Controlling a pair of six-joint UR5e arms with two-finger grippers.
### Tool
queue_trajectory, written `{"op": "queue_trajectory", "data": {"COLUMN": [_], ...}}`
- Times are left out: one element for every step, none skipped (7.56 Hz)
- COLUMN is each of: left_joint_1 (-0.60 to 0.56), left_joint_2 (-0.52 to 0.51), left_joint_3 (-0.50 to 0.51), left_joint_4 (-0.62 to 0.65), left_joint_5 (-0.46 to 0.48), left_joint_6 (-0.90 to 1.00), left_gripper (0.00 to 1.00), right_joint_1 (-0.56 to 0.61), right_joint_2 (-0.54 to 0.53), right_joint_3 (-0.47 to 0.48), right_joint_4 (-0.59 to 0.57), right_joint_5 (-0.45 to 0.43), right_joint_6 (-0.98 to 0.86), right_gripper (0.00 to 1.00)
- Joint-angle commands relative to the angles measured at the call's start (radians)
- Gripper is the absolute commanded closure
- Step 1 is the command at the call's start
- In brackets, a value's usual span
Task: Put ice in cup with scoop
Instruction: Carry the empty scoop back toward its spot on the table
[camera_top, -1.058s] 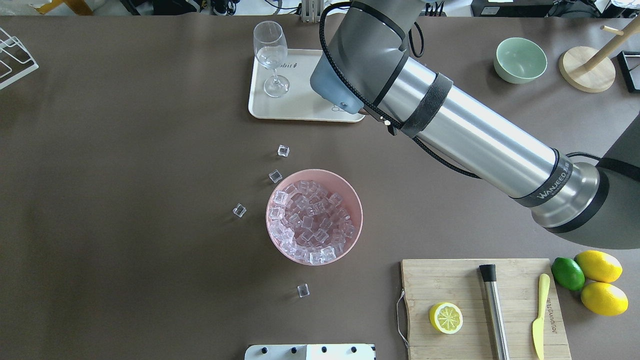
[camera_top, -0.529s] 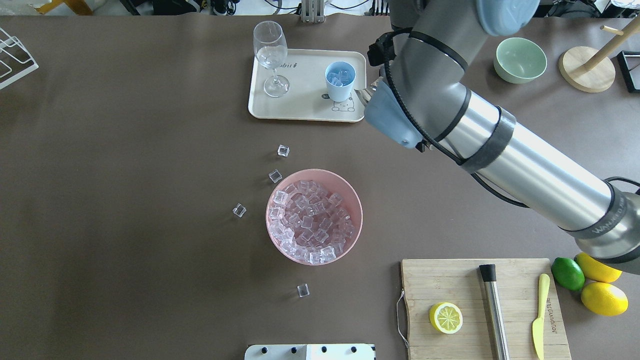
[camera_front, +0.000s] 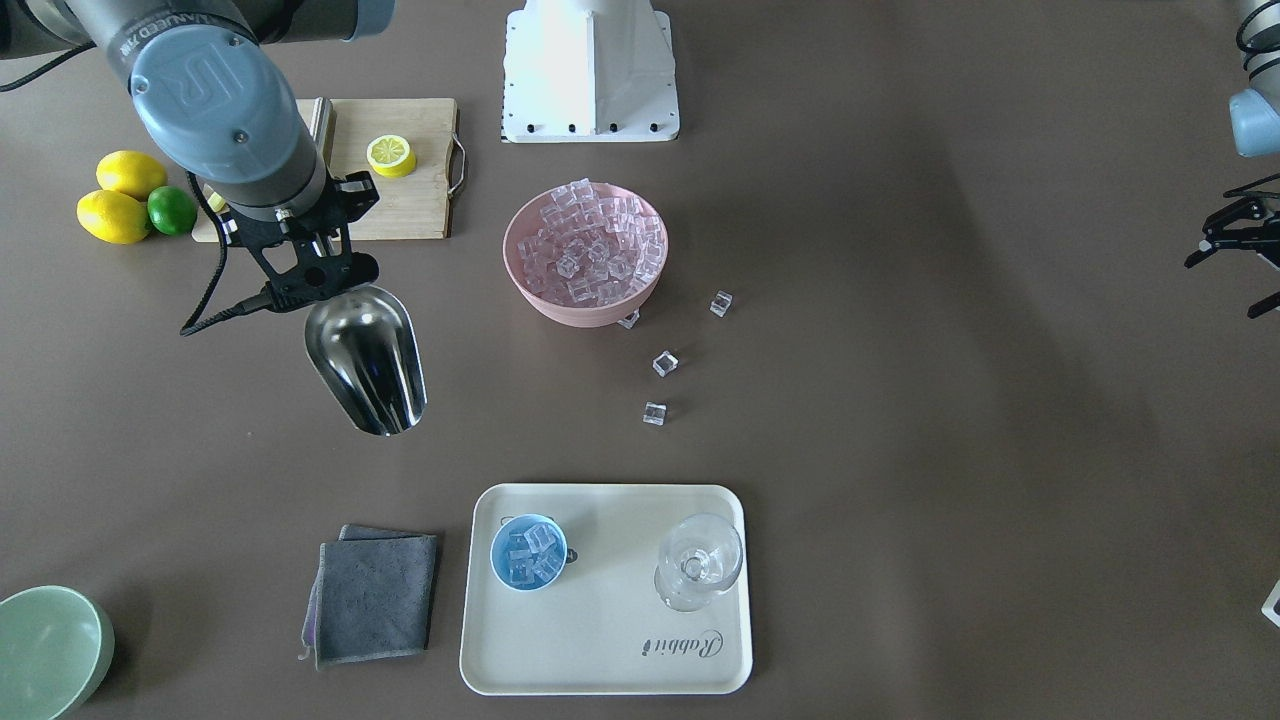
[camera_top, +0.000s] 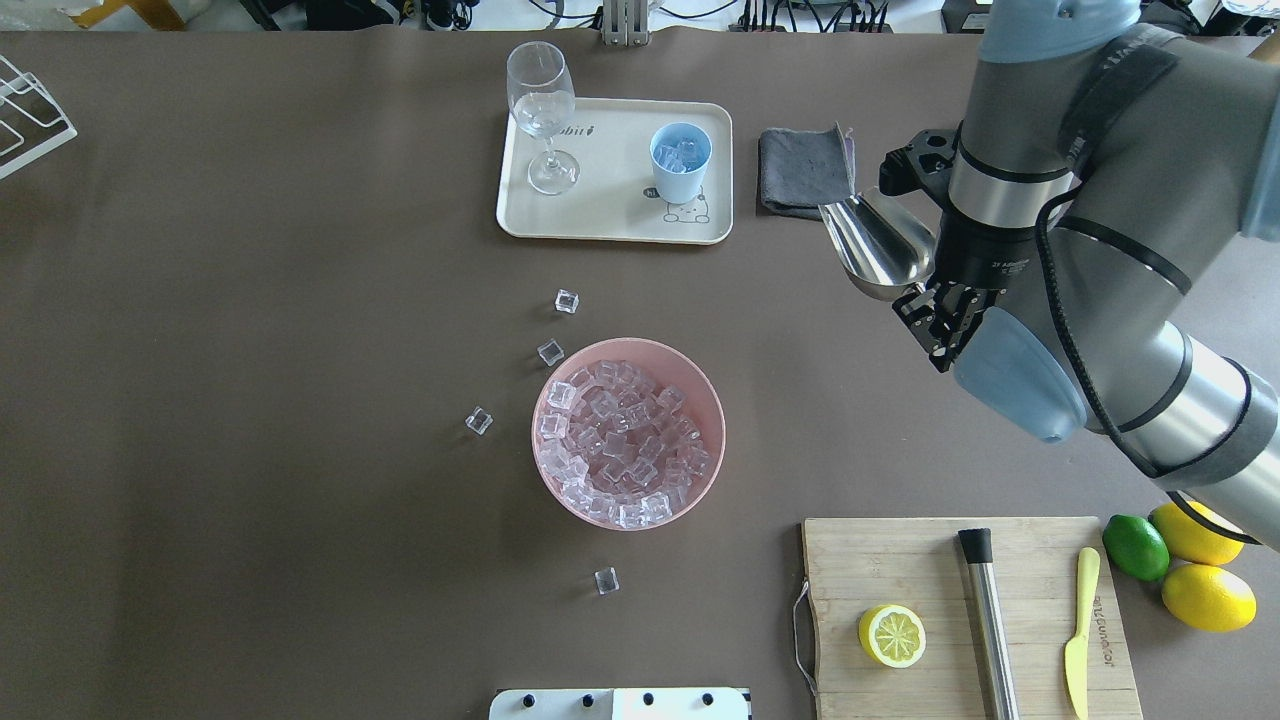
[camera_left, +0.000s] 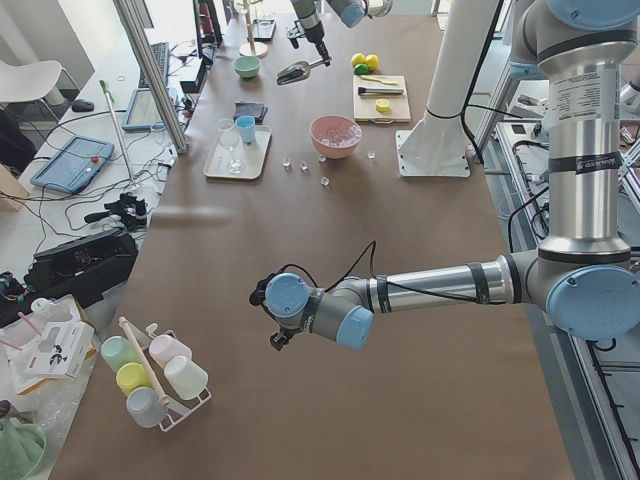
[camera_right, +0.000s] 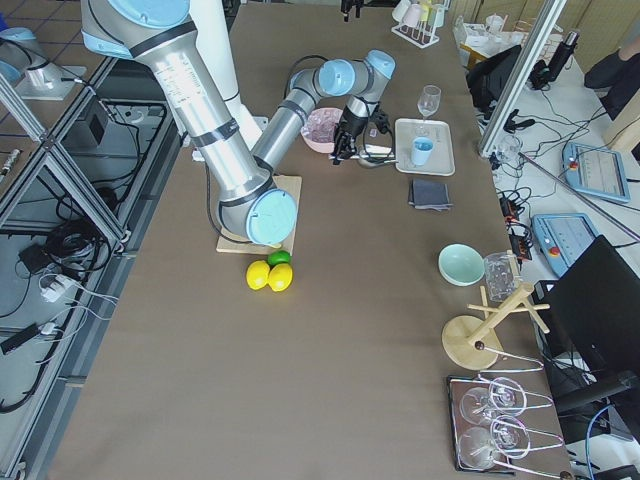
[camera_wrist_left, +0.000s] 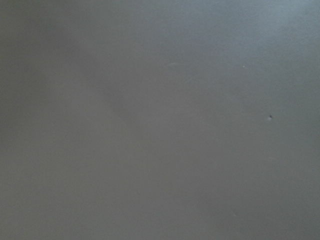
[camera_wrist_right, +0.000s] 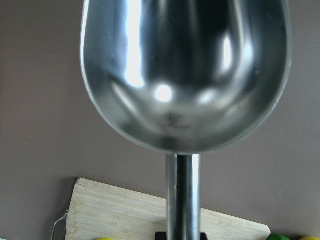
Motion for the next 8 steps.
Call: {"op": "queue_trajectory", "data": {"left_joint_1": [-0.045,-0.051,-0.053,-0.058,-0.062,-0.067,-0.074,-0.081], "left_joint_2": [0.002,0.002,0.001,0.001,0.001,0.001,0.001,0.007], "left_joint_3": [-0.034,-0.051,-0.056,-0.057,-0.060,-0.065,-0.077,-0.091], "left_joint_4": [0.224,0.293,0.359,0.411,0.484,0.509,0.519,0.522], "left_joint_5": [0.002,0.004,0.007,0.025,0.036,0.048,0.076,0.096], "left_joint_6": [-0.001,-0.001,-0.001,-0.001,-0.001,-0.003,-0.047,-0.100], "left_gripper": [0.02,0.02,0.02,0.02,0.02,0.02,0.02,0.02], "right_joint_1": [0.005,-0.012,-0.030,-0.050,-0.064,-0.093,-0.113,-0.130], "right_joint_2": [-0.164,-0.233,-0.291,-0.305,-0.322,-0.350,-0.367,-0.368], "right_joint_3": [0.032,0.015,0.013,-0.005,-0.007,-0.010,-0.024,-0.049], "right_joint_4": [0.240,0.380,0.462,0.496,0.510,0.562,0.620,0.666], "right_joint_5": [0.039,0.042,0.059,0.068,0.079,0.076,0.071,0.060], "right_joint_6": [0.233,0.322,0.388,0.468,0.498,0.531,0.574,0.602], "right_gripper": [1.00,1.00,1.00,1.00,1.00,1.00,1.00,1.00]}}
